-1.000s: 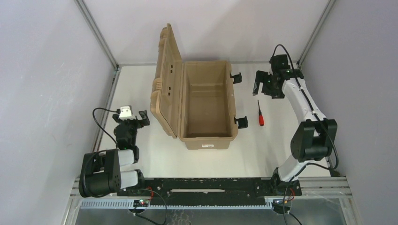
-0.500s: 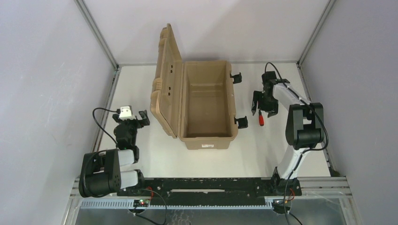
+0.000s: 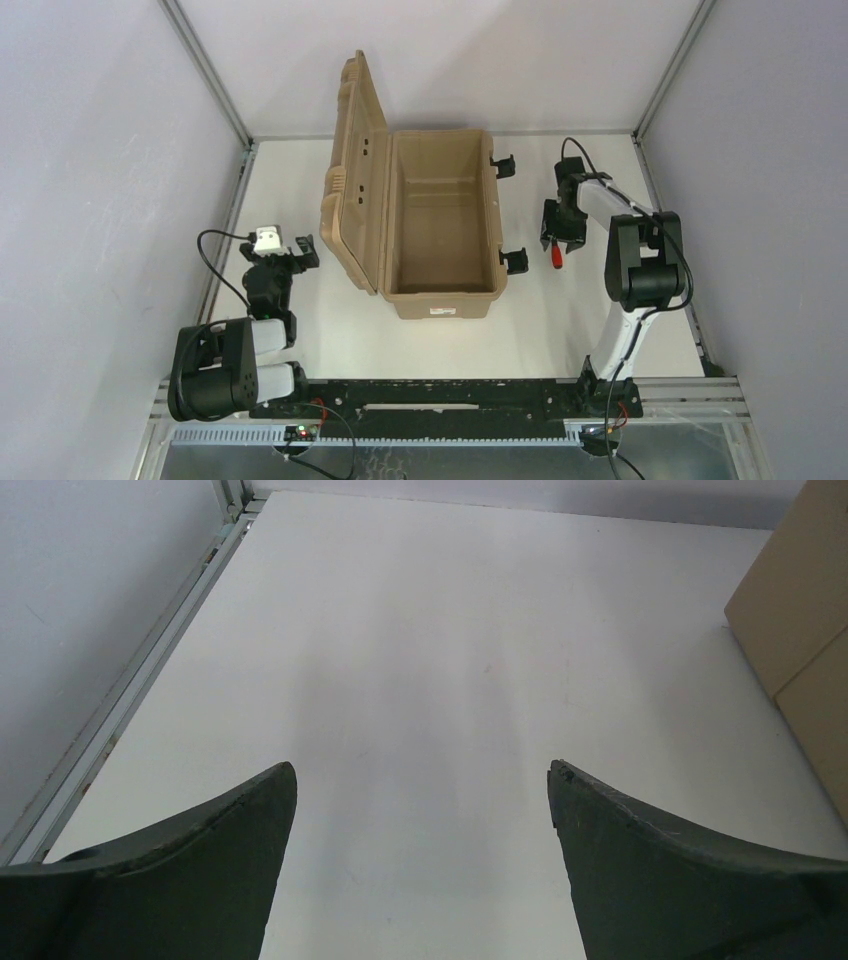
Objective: Put the screwdriver in the bin
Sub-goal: Pick up the screwdriver from the center of the board.
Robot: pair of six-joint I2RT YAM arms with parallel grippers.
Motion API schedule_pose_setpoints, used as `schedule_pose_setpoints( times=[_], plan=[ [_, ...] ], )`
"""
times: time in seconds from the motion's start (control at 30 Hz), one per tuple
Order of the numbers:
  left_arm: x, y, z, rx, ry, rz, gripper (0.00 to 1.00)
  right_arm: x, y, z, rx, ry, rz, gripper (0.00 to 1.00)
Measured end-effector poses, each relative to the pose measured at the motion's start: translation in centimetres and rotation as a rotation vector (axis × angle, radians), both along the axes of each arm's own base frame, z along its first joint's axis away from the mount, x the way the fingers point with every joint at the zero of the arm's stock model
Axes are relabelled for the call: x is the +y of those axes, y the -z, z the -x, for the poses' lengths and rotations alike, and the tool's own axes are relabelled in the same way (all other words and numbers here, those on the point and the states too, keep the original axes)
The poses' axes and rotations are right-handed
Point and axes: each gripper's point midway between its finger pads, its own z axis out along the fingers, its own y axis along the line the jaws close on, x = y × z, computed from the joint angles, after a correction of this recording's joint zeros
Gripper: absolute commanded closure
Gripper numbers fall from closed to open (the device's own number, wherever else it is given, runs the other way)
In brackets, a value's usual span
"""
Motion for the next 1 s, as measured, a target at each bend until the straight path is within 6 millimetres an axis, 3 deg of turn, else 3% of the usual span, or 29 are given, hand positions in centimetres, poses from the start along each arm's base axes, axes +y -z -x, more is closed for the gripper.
schedule_pose_setpoints(
  times=[0.63, 1.0],
  plan=[
    [0.0, 0.0, 0.0, 0.0, 0.0, 0.0, 0.0, -0.3, 1.5, 0.0, 0.027, 0.003, 0.017, 0.84],
    [0.0, 0.0, 0.0, 0.0, 0.0, 0.0, 0.0, 0.7, 0.8, -0.3, 0.001, -0.001, -0.085, 0.99]
  ],
)
